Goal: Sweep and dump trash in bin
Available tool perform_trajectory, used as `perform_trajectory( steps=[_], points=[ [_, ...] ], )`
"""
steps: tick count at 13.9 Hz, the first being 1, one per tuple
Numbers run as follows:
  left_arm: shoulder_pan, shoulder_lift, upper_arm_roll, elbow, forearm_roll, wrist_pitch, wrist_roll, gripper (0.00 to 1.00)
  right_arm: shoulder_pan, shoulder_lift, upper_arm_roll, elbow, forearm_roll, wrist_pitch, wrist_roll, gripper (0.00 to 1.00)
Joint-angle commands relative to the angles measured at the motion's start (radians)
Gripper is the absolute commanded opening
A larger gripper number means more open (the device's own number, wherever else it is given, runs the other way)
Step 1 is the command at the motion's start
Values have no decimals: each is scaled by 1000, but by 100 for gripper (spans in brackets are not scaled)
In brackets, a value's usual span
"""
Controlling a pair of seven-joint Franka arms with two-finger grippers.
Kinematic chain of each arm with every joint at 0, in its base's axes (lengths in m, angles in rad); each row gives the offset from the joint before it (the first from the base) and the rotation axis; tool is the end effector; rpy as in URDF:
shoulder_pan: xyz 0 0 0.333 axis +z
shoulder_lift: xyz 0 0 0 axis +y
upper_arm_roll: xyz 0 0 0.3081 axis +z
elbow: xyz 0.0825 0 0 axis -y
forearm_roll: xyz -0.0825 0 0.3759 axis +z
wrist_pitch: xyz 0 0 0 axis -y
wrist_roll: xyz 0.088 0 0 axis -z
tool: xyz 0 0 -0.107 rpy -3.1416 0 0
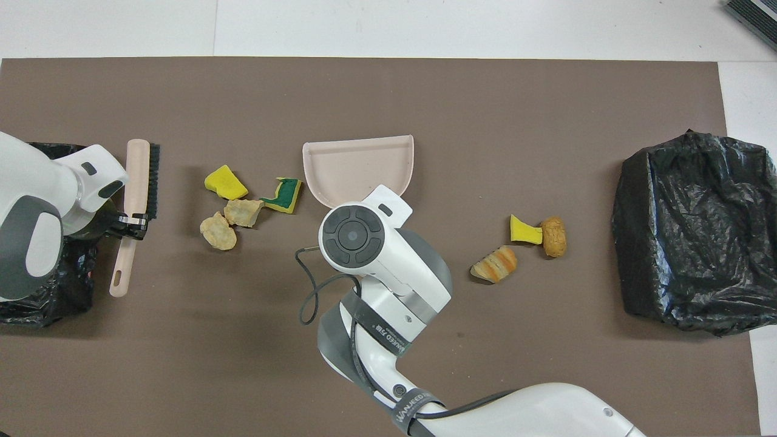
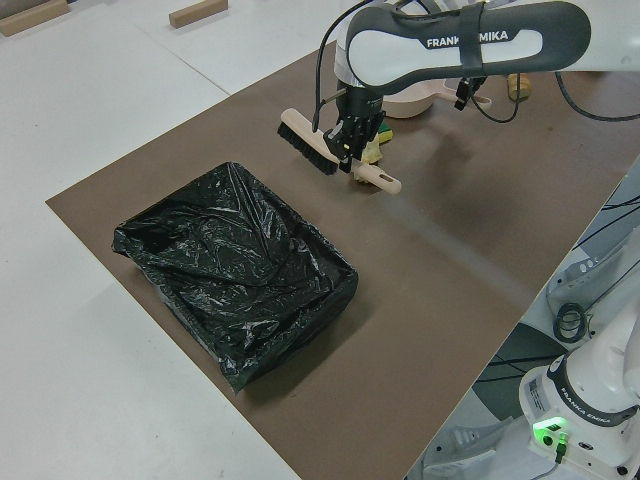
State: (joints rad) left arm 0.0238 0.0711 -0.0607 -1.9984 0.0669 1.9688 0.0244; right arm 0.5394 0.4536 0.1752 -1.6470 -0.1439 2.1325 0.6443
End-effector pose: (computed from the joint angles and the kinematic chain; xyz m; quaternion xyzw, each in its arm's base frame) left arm 0.5504 -0.0156 0.4120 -0.9973 0.0451 0.0500 0.0283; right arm 0.5162 0.4220 0.3548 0.9975 0.0628 0.0305 0.0057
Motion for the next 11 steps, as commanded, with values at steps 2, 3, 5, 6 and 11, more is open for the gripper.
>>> perform_trajectory(
  steps=[2,3,5,6,11],
  points=[
    [4,24,-10,12,17,4,-14,0,-76,-93,6,-16,6,-116,-279,0],
    [-1,25,-10,-3,17,1,-24,0,-102,-113,7,-16,27,-152,-357,0],
    [-10,29,-13,-45,17,5,-93,0,-157,-137,6,-16,63,-216,-553,0],
    [-25,30,-13,-51,16,7,-139,0,-182,-144,6,-16,64,-247,-660,0],
    [-48,10,-19,-129,4,32,-204,0,-252,-142,4,-22,57,-284,-1217,0]
  ],
)
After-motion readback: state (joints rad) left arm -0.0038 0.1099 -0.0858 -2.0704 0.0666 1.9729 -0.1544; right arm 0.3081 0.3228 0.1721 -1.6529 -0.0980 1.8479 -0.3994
